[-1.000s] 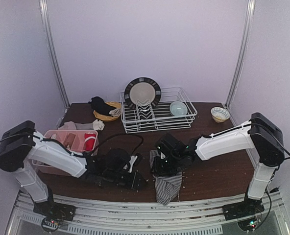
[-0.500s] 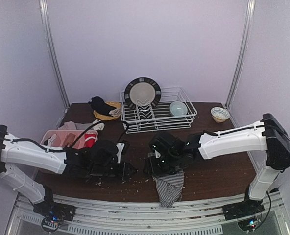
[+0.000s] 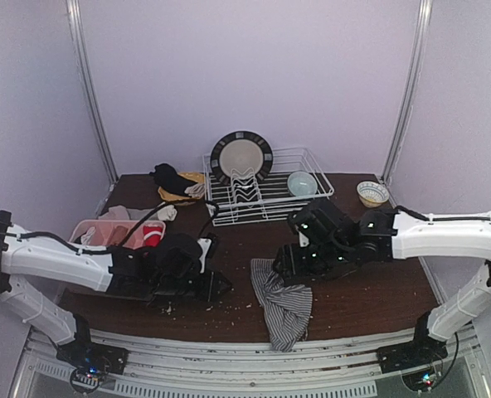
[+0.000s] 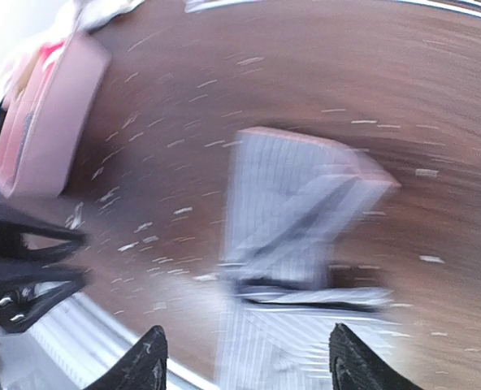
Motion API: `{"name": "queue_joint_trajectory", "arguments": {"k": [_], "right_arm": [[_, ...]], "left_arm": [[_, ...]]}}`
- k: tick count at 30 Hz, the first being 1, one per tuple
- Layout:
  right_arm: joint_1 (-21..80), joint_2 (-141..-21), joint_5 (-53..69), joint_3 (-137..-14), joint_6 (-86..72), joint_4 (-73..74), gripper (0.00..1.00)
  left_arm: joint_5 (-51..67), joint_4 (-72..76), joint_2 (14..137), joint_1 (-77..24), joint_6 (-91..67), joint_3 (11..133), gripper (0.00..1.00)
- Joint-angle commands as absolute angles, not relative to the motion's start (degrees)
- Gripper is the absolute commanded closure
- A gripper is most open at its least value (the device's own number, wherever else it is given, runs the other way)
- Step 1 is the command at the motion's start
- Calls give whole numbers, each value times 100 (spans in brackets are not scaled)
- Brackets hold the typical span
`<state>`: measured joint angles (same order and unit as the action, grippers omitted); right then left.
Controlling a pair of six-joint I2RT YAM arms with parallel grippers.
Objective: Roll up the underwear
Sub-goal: Fold the underwear at the center of the board, then smooth out the underwear at the center of the board.
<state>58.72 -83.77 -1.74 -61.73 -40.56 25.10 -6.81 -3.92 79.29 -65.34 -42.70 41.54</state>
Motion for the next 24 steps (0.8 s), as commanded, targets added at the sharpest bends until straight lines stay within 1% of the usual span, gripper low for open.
{"name": "queue_joint_trajectory", "arguments": {"k": [1, 4, 6, 8, 10, 12, 16, 19, 21, 24], "right_arm": [[5083, -7429, -301, -4882, -3852, 2366, 34], [4757, -6947, -55, -4184, -3864, 1891, 34], [4605, -6770, -52, -3875, -3910, 1778, 34], [4460, -6657, -30, -3629, -3996, 1676, 35], [4368, -6576, 11, -3412, -4049, 1528, 35], [4303, -6531, -19, -3283, -4104, 1462, 36], [4197, -6517, -43, -3153, -4133, 1382, 38], [4131, -6529, -45, -3139, -4116, 1384, 38], [4102, -6530, -28, -3133, -4097, 1410, 38], [4087, -6520, 12, -3109, -4079, 1410, 39]], "left_arm": [[-480, -410, 8240, -6513, -3945, 4811, 55], [-248, -642, 8713, -6537, -3695, 5395, 40], [-139, -800, 9070, -6548, -3465, 5808, 35], [-71, -1086, 9469, -6567, -3235, 6324, 34], [4, -1416, 9844, -6602, -3009, 6974, 38], [130, -1551, 10193, -6625, -2863, 7435, 45], [612, -1671, 10973, -6644, -2711, 8262, 64], [1004, -1735, 11526, -6645, -2659, 8793, 76], [1146, -1762, 11891, -6638, -2624, 9070, 80], [967, -1880, 12154, -6539, -2580, 9350, 86]]}}
